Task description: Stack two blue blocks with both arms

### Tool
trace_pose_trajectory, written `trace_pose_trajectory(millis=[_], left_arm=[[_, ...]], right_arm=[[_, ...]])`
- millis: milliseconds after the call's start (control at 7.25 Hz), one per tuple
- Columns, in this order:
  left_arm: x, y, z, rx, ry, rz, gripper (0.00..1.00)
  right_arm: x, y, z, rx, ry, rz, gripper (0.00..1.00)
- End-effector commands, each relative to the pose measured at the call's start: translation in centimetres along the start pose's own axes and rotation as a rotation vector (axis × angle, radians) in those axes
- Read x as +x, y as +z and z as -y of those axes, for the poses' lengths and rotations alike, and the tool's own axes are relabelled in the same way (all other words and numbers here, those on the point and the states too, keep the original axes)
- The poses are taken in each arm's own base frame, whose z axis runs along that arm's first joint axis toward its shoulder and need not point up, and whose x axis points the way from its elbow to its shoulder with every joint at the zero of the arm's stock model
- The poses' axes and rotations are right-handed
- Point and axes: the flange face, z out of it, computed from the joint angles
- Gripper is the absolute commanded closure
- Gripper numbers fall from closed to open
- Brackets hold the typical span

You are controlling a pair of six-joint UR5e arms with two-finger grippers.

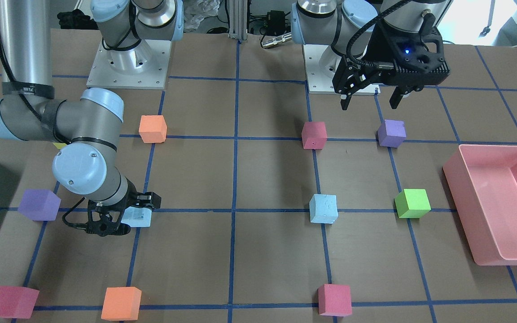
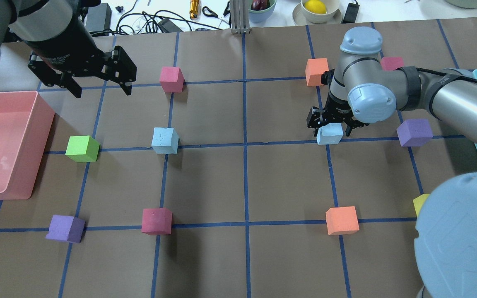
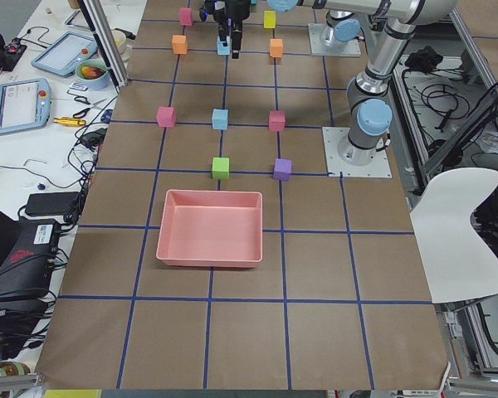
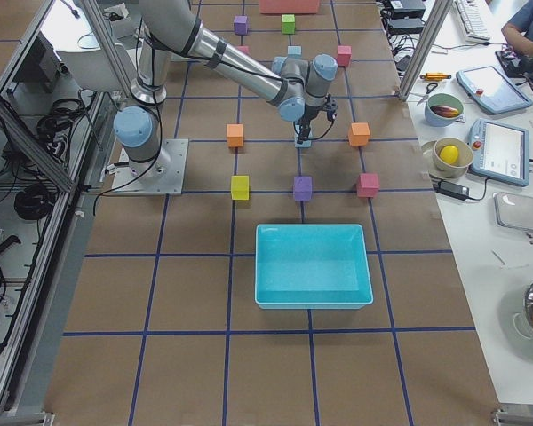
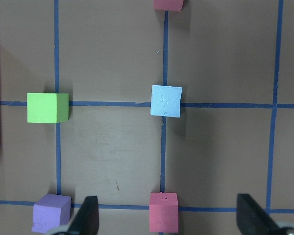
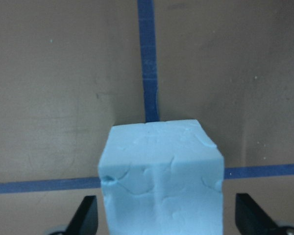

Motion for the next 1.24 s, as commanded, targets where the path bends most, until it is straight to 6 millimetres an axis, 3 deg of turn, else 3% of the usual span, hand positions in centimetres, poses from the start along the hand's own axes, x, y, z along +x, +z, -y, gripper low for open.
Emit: trace_pose_trajectory(millis=[0,138,414,552,828,1103], left_arm=[[0.0,0.0,0.0,0.000,0.000,-0.001,0.00],[0.0,0.0,0.0,0.000,0.000,-0.001,0.00],[-0.1,0.0,0.0,-0.002,0.003,-0.001,0.00],[-0.1,0.0,0.0,0.000,0.004,-0.001,0.00],[-0.2,0.0,0.0,0.000,0.004,0.002,0.00],[-0.2,0.0,0.0,0.000,0.004,0.004,0.00]], right_arm=[[-0.1,-0.1,1.0,0.071,-0.002,0.010,0.58],[0.0,-0.1,1.0,0.068,0.000,0.007,0.95],[-0.5,-1.2,0.7,0.076,-0.003,0.004,1.00],[-2.2,-2.4,0.3,0.095,0.061,0.012,1.00],[-10.8,-5.8,-0.7,0.141,0.102,0.023,1.00],[-15.7,-5.7,-1.7,0.134,0.097,0.071,1.00]])
